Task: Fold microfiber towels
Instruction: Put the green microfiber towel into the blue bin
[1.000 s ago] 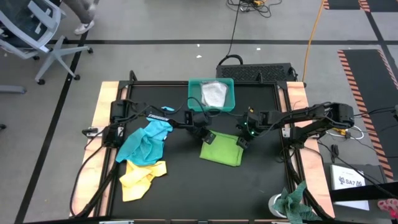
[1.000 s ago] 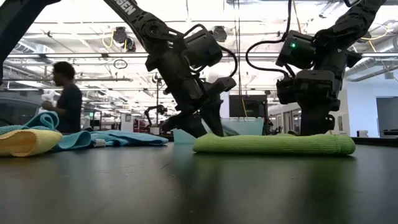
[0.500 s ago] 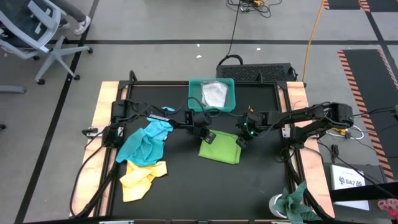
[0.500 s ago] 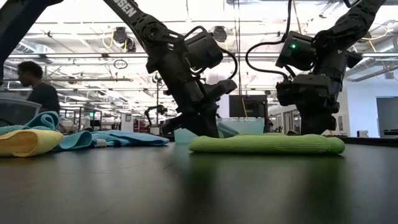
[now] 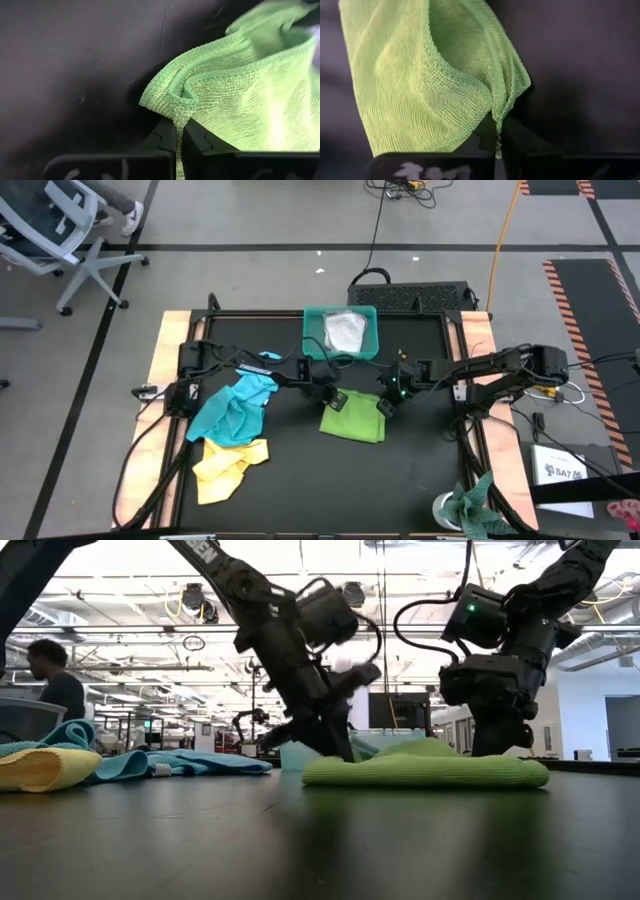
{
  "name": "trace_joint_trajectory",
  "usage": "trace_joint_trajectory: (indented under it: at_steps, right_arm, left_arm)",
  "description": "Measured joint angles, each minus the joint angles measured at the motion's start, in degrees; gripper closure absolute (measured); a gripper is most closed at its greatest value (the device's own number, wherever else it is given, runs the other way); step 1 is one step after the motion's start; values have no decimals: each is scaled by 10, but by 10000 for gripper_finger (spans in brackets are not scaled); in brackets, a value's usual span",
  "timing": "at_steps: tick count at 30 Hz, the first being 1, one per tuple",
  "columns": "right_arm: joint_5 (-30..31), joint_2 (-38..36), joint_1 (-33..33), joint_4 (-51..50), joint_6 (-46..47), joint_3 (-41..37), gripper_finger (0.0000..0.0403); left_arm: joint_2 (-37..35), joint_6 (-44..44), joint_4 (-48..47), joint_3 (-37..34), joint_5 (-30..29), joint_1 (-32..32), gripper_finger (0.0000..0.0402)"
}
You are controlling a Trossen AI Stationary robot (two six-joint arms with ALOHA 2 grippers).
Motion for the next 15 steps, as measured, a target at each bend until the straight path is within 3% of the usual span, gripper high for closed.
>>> trace_joint_trajectory:
  at_steps: [9,15]
  right_arm:
    - [4,-16,32,-27,4,58,402]
    - [49,-26,22,-134,-72,151,402]
  left_arm:
    - [-47,2,-4,1,-53,1,400]
    - [-58,-4,-1,1,-64,6,400]
